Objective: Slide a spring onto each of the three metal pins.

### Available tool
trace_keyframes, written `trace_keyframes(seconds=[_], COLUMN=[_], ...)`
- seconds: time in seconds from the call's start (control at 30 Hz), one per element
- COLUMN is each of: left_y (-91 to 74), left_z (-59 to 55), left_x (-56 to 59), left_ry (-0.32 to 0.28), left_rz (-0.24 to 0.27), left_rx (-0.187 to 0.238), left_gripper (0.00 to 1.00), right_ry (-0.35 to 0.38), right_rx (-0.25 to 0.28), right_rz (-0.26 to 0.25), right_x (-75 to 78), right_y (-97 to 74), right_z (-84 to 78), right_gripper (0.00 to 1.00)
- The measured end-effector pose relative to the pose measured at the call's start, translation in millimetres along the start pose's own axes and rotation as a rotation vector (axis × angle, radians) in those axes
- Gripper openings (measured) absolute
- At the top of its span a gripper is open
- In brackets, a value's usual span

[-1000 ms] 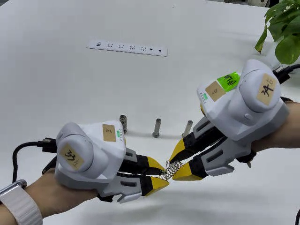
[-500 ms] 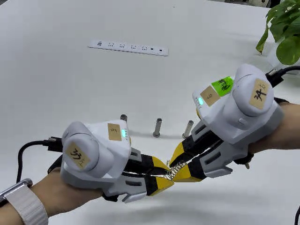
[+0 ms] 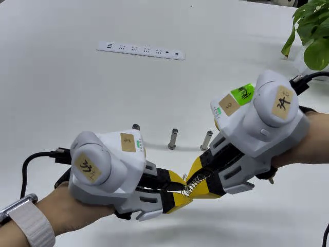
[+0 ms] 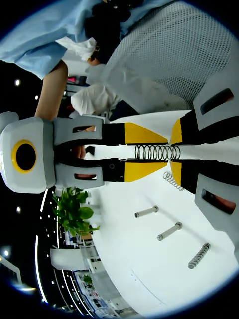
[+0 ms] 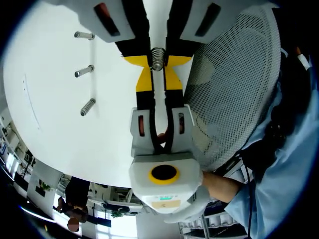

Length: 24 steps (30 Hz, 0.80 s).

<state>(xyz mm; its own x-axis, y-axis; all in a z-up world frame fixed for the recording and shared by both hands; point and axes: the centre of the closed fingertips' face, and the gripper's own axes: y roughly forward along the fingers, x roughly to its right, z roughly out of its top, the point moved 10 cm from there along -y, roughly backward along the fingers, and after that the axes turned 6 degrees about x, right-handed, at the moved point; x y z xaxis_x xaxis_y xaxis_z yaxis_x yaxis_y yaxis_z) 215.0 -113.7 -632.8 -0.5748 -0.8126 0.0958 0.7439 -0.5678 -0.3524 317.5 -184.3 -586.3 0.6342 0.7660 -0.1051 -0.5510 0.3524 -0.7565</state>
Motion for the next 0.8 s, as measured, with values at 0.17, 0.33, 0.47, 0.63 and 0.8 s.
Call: trace_keyframes(seconds=[0.17, 0.33, 0.47, 0.63, 0.8], left_y=[0.3, 1.8, 2.5, 2.2, 0.2], left_z=[-0.5, -0.2, 0.6, 0.4, -2.7], left_x=[0.0, 1.0, 1.4, 0.4, -1.5], left_ry=[-0.004, -0.003, -0.002, -0.001, -0.016], left_rz=[0.000, -0.005, -0.005, -0.002, 0.013], left_rx=[0.000, -0.002, -0.002, -0.001, -0.002], left_gripper=[0.10, 0.10, 0.10, 0.10, 0.17], right_ry=[0.000, -0.002, -0.004, -0.008, -0.012], right_rx=[-0.003, -0.011, -0.012, -0.013, -0.011], right_rz=[0.000, 0.005, 0.003, 0.000, -0.007], right_x=[-0.3, -1.0, -0.6, -0.1, 1.4], right_y=[-0.1, -0.6, -1.3, -1.5, -2.0], right_z=[0.0, -0.4, -1.0, -0.6, 0.4], right_gripper=[0.12, 0.12, 0.12, 0.12, 0.12])
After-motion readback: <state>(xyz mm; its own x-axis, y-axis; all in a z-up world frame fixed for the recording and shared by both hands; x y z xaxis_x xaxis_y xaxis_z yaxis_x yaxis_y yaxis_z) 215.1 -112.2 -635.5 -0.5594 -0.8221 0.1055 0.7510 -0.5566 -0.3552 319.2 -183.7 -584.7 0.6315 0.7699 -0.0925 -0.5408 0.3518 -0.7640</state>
